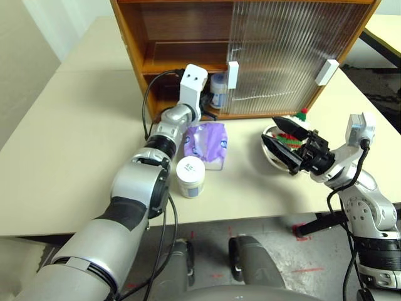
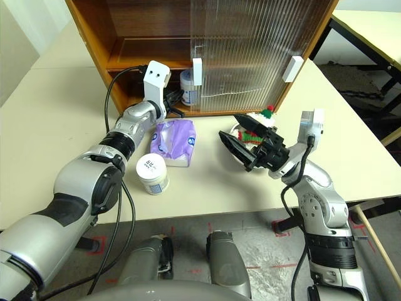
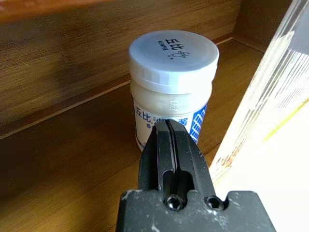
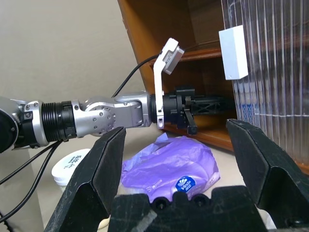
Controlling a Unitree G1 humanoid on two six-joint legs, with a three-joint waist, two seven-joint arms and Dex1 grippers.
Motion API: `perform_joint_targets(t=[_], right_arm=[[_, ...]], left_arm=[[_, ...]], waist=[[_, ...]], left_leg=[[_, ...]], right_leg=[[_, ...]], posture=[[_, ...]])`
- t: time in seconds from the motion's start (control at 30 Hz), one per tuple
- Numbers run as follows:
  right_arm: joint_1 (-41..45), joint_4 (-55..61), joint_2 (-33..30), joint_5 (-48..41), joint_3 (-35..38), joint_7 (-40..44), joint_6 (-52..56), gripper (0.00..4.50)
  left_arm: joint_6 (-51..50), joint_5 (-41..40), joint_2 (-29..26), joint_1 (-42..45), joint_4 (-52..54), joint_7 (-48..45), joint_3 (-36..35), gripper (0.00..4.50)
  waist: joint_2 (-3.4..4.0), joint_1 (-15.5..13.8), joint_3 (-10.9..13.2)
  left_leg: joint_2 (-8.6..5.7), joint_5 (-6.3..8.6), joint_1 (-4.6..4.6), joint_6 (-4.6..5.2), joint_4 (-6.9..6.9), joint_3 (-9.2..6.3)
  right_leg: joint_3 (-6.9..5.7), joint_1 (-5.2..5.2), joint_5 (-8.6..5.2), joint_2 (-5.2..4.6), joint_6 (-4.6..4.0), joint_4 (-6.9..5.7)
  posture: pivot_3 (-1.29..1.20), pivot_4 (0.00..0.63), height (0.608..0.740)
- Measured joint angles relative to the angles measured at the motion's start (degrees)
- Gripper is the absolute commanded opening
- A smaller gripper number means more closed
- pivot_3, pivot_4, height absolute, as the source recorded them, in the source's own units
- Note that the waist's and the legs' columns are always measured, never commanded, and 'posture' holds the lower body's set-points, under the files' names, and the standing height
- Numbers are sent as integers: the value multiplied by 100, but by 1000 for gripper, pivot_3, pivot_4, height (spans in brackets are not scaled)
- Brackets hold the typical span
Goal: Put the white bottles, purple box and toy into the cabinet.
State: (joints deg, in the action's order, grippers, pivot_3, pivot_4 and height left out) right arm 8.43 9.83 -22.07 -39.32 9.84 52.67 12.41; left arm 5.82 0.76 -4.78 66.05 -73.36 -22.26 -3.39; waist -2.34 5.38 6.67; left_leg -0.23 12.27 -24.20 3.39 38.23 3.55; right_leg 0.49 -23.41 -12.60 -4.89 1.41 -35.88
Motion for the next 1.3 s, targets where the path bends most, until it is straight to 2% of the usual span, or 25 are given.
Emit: perform_joint_targets(t=[0.17,0.27,0.33,0.4,0.53,0.7,0.8,0.83,1.0,1.1,1.3], right_arm=[[67,-30,-48,2,-7,60,0,4500],[110,-109,-207,11,-13,187,0,4500],[131,-190,-330,5,-15,358,12,4500],[138,-315,-447,0,-11,500,39,4500],[234,-574,-610,16,-92,957,55,4500],[449,-726,-756,14,-396,1803,55,4500],[500,-889,-1022,84,-525,2424,7,4500],[544,-998,-1062,127,-553,2592,-41,4500],[896,-1324,-1067,203,-648,2969,-214,4500],[1016,-1516,-1065,250,-651,3035,-234,4500],[1127,-1583,-956,306,-668,3040,-279,4500]], left_arm=[[2,-4,-346,-64,91,-199,-1,26],[-9,-98,-607,-394,448,-520,-40,26],[-137,-321,-827,-827,1051,-1020,-100,383],[-377,-540,-1027,-1208,1686,-1530,-126,938],[-1467,-1479,-1638,-2408,4098,-2843,-232,2552],[-2528,-2524,-2673,-3687,6210,-4102,-329,4462],[-2741,-2905,-3493,-4528,6805,-4983,-471,4462],[-2744,-2986,-3661,-4706,6913,-5188,-493,4462],[-2469,-3082,-3988,-5496,7475,-5852,-470,4462],[-2220,-2989,-3957,-5783,7628,-5934,-287,4462],[-1779,-2596,-3379,-5767,7646,-5612,416,4462]], waist=[[1,1,0],[2,-25,-1],[2,-25,-1],[2,-35,-1],[3,-38,0],[14,-119,-5],[22,-193,-3],[25,-244,-3],[35,-460,-7],[39,-545,-10],[56,-647,-27]], left_leg=[[0,0,3,0,0,0],[0,0,2,0,-1,0],[1,0,2,0,-2,1],[1,0,1,0,-2,0],[8,0,4,-2,-7,-1],[12,0,21,-4,-14,-5],[15,2,52,-6,-26,-5],[19,2,63,-7,-28,-6],[19,3,64,-8,-40,15],[22,3,55,-8,-51,24],[24,2,55,-8,-56,39]], right_leg=[[2,0,2,1,1,-2],[2,0,3,-2,0,0],[5,-1,3,-4,-1,1],[6,-2,4,-8,-4,1],[16,-6,4,-30,-17,2],[18,-1,2,-31,-40,-1],[13,7,-15,-36,-69,1],[7,7,-56,-37,-137,11],[-2,8,-78,-72,-152,7],[-10,8,-80,-99,-151,8],[-44,10,-83,-95,-140,3]], posture=[[-123,74,740],[-95,77,740],[-77,81,740],[-55,84,740],[-34,87,740],[-4,87,740],[17,81,740],[20,80,740],[42,69,740],[44,60,740],[28,55,740]])
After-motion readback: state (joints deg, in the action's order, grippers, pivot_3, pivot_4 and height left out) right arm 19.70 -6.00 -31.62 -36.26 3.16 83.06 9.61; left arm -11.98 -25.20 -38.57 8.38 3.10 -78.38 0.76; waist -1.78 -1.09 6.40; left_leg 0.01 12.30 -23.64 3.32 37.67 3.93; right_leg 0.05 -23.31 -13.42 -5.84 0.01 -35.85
